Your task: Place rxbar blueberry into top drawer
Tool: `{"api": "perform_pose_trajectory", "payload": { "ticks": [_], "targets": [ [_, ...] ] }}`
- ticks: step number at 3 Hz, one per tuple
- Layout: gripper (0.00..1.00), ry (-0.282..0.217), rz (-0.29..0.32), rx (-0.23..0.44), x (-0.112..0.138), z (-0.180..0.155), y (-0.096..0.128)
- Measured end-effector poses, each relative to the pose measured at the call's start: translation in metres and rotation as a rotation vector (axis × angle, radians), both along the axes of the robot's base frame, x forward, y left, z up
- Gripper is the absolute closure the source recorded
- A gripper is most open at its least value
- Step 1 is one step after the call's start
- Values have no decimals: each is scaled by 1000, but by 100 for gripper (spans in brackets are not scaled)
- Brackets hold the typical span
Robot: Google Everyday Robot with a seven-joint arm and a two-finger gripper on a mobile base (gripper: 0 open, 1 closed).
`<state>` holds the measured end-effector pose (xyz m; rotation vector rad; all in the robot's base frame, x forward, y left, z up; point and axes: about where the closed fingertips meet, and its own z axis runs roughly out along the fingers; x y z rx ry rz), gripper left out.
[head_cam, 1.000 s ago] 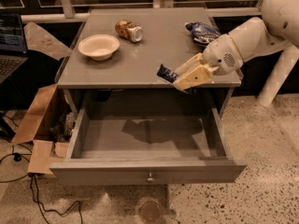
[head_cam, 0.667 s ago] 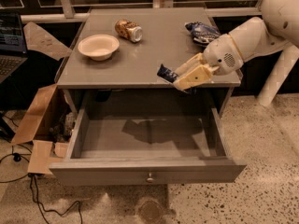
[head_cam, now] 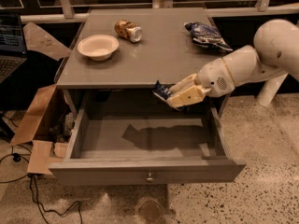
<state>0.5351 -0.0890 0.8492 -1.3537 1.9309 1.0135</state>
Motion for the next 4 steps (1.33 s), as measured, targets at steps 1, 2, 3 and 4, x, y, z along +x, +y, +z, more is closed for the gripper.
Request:
{"api": "perform_pose_trajectory", "payload": {
  "ticks": [1, 2, 3, 4],
  "targets": [
    [100, 29, -90, 2, -21, -35, -1],
    [100, 42, -199, -59, -35, -67, -8],
    [100, 73, -273, -115, -36, -103, -20],
    [100, 109, -309, -150, -24, -139, -33]
  ]
}}
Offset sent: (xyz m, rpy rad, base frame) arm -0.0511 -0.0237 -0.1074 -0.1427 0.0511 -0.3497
